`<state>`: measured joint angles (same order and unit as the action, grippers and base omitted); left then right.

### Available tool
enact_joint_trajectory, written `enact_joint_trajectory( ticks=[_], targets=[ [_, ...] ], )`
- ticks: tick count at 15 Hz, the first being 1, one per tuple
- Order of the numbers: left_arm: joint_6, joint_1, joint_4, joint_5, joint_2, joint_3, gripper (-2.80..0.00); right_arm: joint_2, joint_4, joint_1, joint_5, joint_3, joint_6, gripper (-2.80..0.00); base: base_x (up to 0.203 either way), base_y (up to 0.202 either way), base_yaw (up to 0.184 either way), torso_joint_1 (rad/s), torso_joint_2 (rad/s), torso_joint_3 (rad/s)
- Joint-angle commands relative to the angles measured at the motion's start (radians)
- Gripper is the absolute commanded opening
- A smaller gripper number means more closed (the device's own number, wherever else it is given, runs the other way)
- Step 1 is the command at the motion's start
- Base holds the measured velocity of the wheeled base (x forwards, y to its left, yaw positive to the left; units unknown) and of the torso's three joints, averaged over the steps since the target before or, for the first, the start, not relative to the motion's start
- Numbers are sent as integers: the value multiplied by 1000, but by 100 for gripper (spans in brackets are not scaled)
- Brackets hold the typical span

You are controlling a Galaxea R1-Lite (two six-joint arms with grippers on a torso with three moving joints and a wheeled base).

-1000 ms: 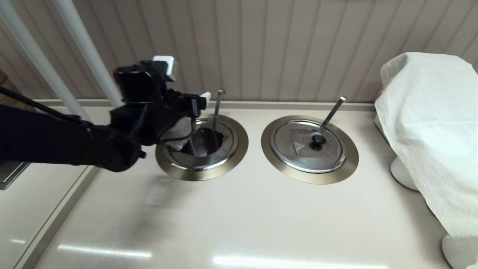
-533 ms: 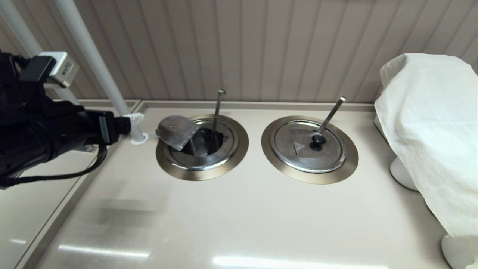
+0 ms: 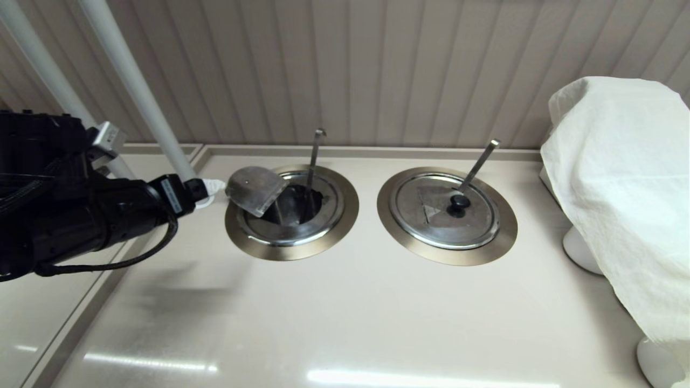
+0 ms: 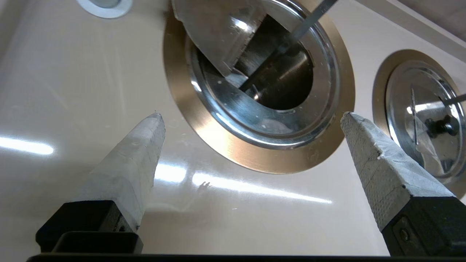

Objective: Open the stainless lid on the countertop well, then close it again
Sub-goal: Close the lid

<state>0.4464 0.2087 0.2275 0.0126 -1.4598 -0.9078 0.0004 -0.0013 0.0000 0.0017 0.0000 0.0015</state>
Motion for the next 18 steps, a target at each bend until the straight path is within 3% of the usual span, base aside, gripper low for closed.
enact_joint_trajectory(
  ticks=[1,4,8,11,18],
  targets=[
    [3,-4,21,-22,-115,-29,0,0,0,0,0,0,2,0,0,0,0,0,0,0],
    [-41,-10,111,-23,-279,-88,0,0,0,0,0,0,0,0,0,0,0,0,0,0],
    [-95,-70,171,-22,-449,-166,0,0,0,0,0,0,0,0,0,0,0,0,0,0],
    [-98,-114,277,-32,-510,-179,0,0,0,0,1,0,1,0,0,0,0,0,0,0],
    [-85,-141,291,-126,-577,-236,0,0,0,0,0,0,0,0,0,0,0,0,0,0]
  ],
)
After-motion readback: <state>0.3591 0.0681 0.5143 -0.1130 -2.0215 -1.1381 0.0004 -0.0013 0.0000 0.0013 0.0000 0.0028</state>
